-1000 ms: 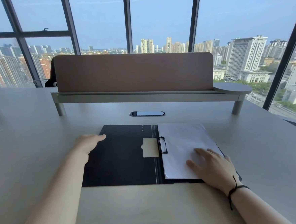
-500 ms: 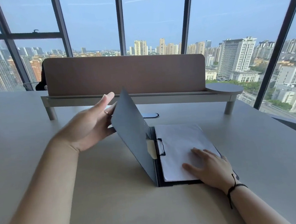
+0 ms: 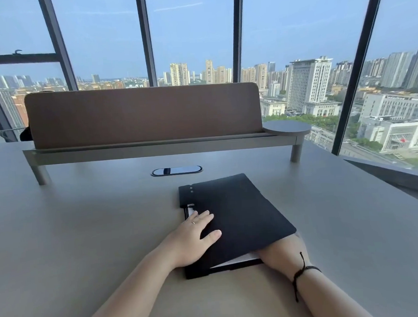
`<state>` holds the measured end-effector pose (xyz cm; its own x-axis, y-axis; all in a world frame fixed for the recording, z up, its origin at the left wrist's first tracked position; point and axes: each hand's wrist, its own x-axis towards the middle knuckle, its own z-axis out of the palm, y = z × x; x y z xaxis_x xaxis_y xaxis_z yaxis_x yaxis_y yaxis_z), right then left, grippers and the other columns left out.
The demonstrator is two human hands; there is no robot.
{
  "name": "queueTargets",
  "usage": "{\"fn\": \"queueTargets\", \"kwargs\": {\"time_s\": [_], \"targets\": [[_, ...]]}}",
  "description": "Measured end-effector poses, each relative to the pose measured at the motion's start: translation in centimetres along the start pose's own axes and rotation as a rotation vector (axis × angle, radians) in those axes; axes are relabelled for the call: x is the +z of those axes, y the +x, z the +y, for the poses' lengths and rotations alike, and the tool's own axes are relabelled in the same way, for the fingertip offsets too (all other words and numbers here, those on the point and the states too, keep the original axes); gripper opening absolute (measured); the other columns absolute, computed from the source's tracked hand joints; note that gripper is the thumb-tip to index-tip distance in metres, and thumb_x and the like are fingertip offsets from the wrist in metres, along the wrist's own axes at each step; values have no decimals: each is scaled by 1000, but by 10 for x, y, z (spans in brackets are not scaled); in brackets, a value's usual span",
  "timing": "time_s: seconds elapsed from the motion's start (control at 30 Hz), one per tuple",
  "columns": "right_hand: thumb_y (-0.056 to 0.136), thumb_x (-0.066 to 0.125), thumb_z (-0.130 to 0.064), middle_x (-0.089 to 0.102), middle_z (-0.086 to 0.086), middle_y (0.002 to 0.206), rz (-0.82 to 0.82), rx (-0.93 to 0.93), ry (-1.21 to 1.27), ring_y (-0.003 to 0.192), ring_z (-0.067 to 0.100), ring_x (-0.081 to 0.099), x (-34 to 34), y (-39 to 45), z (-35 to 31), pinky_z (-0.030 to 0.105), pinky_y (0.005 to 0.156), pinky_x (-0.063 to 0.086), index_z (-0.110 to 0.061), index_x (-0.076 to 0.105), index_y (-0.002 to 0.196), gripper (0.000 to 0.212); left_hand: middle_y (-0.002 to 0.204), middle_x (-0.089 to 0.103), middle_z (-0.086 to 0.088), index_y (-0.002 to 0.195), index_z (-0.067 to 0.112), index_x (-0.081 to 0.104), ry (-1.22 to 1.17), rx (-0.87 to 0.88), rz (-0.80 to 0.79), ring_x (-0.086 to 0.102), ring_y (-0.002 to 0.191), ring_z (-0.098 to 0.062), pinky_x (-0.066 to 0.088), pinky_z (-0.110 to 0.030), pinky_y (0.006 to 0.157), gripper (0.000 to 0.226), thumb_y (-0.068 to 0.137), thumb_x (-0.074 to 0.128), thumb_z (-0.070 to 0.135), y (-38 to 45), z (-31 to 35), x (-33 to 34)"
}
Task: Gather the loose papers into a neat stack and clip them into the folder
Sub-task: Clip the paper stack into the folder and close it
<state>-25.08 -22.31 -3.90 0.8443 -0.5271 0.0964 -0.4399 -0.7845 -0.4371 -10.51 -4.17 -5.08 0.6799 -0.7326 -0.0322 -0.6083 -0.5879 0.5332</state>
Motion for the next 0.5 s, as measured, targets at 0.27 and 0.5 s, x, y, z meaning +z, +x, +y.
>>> {"fn": "queueTargets", "kwargs": {"time_s": [0.27, 0.5], "targets": [[104, 49, -19, 75, 7, 100, 481, 366, 1000, 104, 29, 70, -18, 15, 42, 42, 95, 51, -24, 64, 88, 23, 167, 12, 13, 156, 26, 29, 65, -30, 57, 2, 154, -3, 14, -33, 124, 74, 94, 43, 63, -5, -3, 3], [98, 56, -48, 63, -11, 141, 274, -122, 265, 132, 14, 56, -1, 3, -1, 35, 111, 41, -29, 68, 125, 36, 168, 12, 12, 155, 27, 32, 86, -35, 53, 2, 154, -5, 14, -33, 124, 75, 92, 48, 64, -2, 0, 3]]}}
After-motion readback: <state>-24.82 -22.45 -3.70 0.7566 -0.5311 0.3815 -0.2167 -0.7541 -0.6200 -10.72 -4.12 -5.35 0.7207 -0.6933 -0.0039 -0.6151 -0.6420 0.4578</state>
